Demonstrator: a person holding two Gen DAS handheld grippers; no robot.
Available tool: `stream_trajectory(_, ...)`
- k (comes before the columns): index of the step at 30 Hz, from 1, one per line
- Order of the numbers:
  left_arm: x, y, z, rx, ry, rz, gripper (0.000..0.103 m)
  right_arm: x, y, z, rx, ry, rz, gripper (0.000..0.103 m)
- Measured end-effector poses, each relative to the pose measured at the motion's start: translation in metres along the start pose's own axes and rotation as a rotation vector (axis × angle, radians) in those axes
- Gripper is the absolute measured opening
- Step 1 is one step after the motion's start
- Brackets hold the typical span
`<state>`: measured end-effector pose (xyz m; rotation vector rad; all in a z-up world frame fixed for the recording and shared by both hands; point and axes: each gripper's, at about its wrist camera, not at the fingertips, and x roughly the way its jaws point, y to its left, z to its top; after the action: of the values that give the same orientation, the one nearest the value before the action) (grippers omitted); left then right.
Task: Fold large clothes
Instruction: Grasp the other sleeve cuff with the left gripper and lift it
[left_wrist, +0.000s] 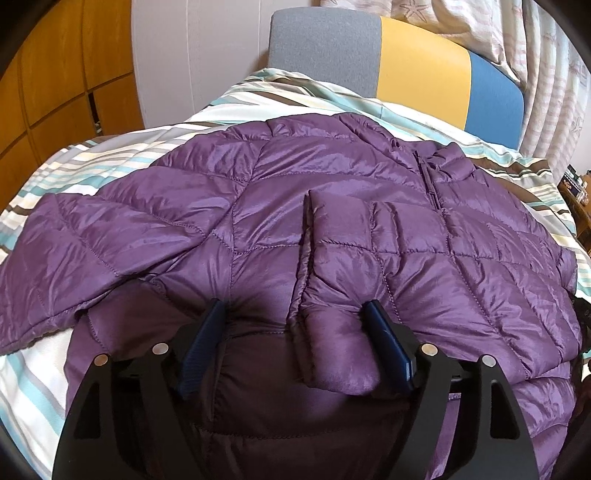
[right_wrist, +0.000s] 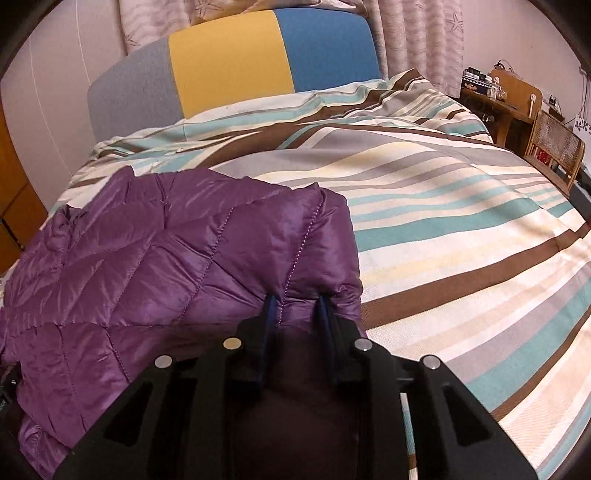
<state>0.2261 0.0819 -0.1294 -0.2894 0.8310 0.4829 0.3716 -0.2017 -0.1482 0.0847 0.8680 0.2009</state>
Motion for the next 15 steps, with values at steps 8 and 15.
stream_trajectory(8, 0.001, -0.002, 0.002, 0.008, 0.004, 0.003, 0.081, -0.065, 0.02, -0.011, -0.069, -0.105, 0.069, 0.035)
stream_trajectory(15, 0.001, -0.001, 0.002, 0.008, 0.004, -0.007, 0.084, -0.037, 0.021, -0.031, -0.077, 0.011, 0.018, 0.032)
